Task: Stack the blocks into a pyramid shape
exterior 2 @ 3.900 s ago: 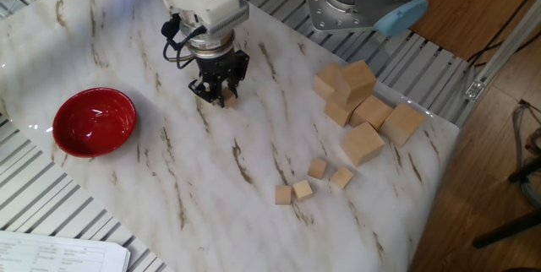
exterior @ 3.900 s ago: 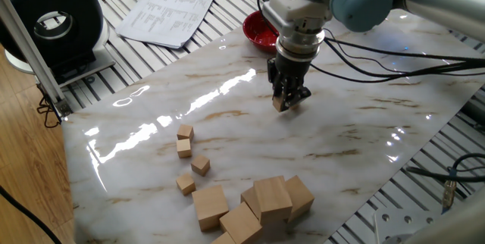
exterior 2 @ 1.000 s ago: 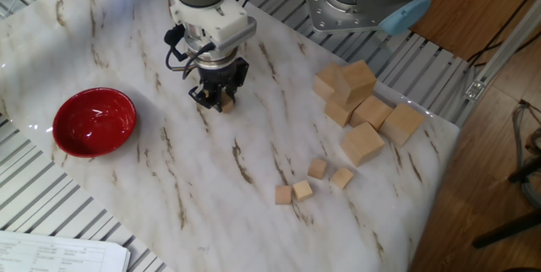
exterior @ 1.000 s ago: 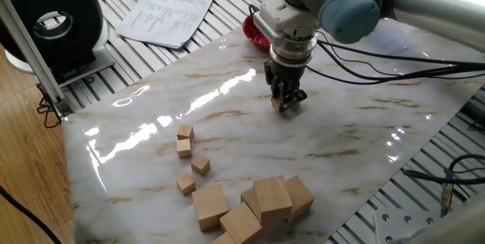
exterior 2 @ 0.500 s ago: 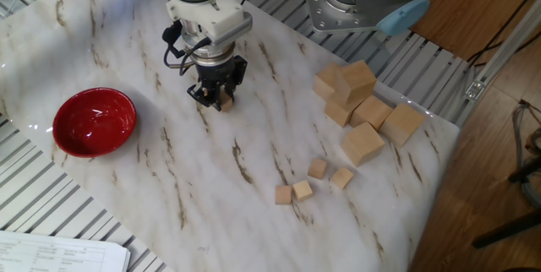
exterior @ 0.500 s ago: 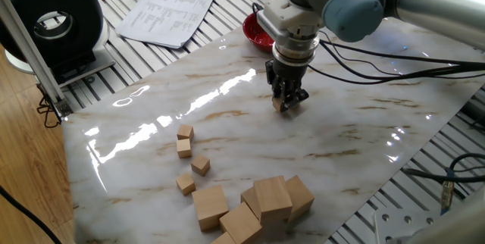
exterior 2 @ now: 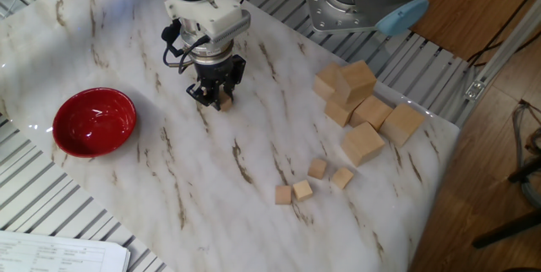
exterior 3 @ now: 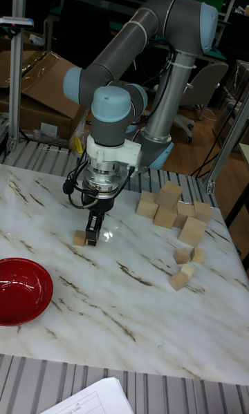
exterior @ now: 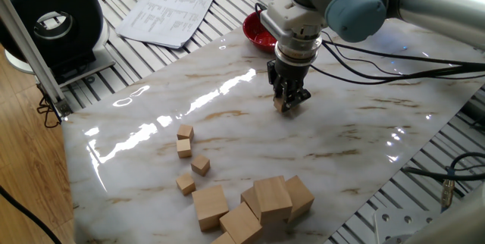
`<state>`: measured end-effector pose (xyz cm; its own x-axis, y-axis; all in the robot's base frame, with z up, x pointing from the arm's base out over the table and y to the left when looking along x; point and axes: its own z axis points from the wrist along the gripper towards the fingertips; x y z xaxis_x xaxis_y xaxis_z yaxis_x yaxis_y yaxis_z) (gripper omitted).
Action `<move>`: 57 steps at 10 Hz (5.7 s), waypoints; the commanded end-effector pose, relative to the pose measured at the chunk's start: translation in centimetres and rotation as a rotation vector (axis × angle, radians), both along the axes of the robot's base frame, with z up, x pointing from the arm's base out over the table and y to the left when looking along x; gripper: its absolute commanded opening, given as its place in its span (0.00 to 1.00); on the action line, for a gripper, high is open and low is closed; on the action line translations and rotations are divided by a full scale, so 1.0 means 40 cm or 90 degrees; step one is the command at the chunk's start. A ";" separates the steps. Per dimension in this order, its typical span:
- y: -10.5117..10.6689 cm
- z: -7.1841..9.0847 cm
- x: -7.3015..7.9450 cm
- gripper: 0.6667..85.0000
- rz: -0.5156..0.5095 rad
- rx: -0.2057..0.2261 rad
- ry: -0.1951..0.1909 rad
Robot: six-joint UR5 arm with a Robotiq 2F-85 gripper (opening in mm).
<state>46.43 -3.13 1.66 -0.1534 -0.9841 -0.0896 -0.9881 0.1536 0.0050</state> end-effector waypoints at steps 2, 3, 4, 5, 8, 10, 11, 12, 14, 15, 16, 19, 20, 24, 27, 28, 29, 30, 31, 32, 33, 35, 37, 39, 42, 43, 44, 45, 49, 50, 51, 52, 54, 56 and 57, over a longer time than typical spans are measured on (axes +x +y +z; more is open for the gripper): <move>-0.002 0.000 0.003 0.00 0.001 0.009 -0.006; -0.002 -0.001 0.003 0.00 0.002 0.009 -0.006; -0.002 -0.001 0.005 0.00 0.003 0.009 -0.007; -0.001 -0.002 0.005 0.00 0.003 0.010 -0.007; -0.001 -0.004 0.009 0.00 0.005 0.012 -0.009; -0.001 -0.006 0.010 0.00 0.006 0.013 -0.009; -0.001 -0.007 0.011 0.00 0.006 0.013 -0.009; -0.001 -0.008 0.012 0.00 0.006 0.013 -0.009; -0.001 -0.010 0.014 0.00 0.005 0.013 -0.009; -0.001 -0.011 0.014 0.00 0.003 0.013 -0.008; -0.001 -0.011 0.015 0.00 0.003 0.013 -0.009; 0.006 -0.011 0.028 0.13 0.005 0.019 -0.022; 0.006 -0.011 0.028 0.15 0.005 0.019 -0.021; 0.000 -0.013 0.021 0.17 0.009 0.016 -0.015; -0.010 -0.019 0.004 0.23 0.006 0.015 -0.003; -0.006 -0.019 0.002 0.27 0.007 0.019 -0.001; -0.007 -0.019 0.003 0.30 0.010 0.018 -0.002; -0.009 -0.019 0.002 0.32 0.013 0.015 -0.001; -0.010 -0.019 0.002 0.36 0.015 0.015 -0.001; -0.011 -0.020 0.003 0.38 0.019 0.014 -0.002; -0.012 -0.021 0.003 0.42 0.022 0.013 -0.002; -0.017 -0.022 0.005 0.53 0.034 0.008 -0.003; -0.014 -0.023 0.005 0.59 0.038 0.011 -0.002; -0.007 -0.022 0.008 0.59 0.038 0.017 -0.005; -0.003 -0.023 0.014 0.58 0.036 0.021 -0.008; -0.002 -0.024 0.015 0.56 0.033 0.023 -0.007; -0.002 -0.024 0.015 0.54 0.030 0.024 -0.007; -0.002 -0.024 0.017 0.52 0.028 0.024 -0.009; -0.003 -0.024 0.025 0.46 0.022 0.024 -0.016; -0.002 -0.024 0.025 0.46 0.021 0.025 -0.016; 0.001 -0.024 0.022 0.47 0.019 0.028 -0.014; 0.010 -0.022 0.020 0.48 0.015 0.037 -0.011; 0.027 -0.019 0.017 0.51 0.004 0.053 -0.007; 0.034 -0.014 0.017 0.51 0.005 0.054 -0.006; 0.036 -0.012 0.022 0.52 0.010 0.054 -0.012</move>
